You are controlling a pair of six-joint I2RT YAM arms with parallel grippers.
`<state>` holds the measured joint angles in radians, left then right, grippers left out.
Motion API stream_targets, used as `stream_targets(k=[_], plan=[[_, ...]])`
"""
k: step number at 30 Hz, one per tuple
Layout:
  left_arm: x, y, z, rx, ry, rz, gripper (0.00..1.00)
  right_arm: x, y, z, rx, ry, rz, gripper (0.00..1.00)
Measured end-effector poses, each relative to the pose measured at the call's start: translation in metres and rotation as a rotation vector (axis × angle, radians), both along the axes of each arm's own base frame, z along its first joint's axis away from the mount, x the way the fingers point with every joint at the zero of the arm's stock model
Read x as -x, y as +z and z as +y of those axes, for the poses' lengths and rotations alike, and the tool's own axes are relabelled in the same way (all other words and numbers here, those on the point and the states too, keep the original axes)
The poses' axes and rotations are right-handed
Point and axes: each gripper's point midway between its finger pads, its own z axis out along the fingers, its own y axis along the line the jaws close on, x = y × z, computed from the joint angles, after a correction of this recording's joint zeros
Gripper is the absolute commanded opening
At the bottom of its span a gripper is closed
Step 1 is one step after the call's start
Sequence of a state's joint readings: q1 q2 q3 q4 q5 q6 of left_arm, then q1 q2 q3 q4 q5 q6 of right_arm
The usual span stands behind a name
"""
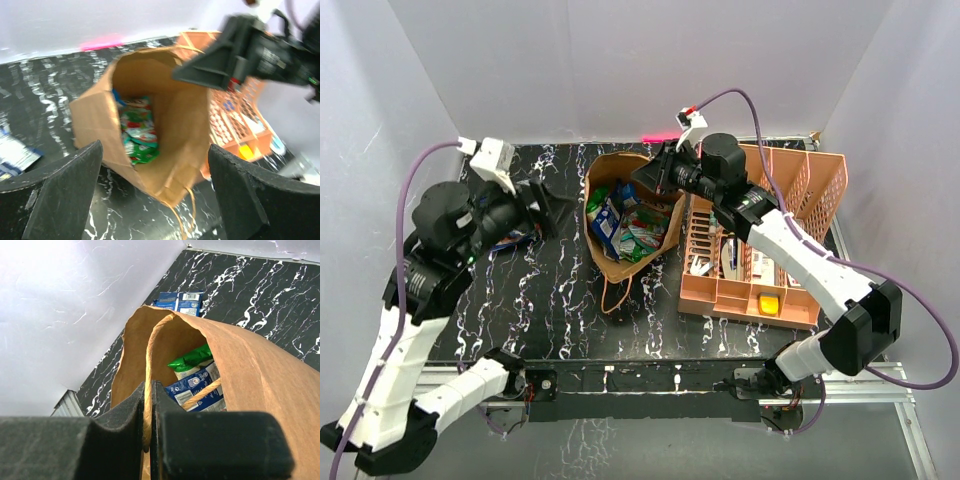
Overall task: Take the snacks out of the paper bag
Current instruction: Take out the snack from the paper bag.
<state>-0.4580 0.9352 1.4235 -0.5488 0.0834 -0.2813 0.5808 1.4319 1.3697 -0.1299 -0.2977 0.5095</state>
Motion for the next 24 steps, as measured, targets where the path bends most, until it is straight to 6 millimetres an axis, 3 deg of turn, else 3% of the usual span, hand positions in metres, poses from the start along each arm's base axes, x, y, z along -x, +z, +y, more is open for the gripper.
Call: stream_targets(k=[5,11,17,20,24], plan=[[0.034,-0.015,-0.033,0.054,-0.252,0.005,0.72,0.007,0.011,-0.001,-0.026,0.010,-0.006,0.07],[0.044,-0.086,-0.081,0.050,-0.438,0.205,0.66,0.029,0.034,0.001,-0.082,0.093,-0.067,0.07],[0.078,-0.119,-0.130,-0.087,-0.553,0.224,0.48,0.052,0.035,0.012,-0.107,0.193,-0.090,0.07],[0.092,-0.142,-0.139,-0.184,-0.532,0.198,0.40,0.055,0.034,0.015,-0.113,0.205,-0.086,0.07],[0.081,-0.168,-0.135,-0.293,-0.385,0.162,0.35,0.053,0.034,0.013,-0.117,0.186,-0.084,0.07]])
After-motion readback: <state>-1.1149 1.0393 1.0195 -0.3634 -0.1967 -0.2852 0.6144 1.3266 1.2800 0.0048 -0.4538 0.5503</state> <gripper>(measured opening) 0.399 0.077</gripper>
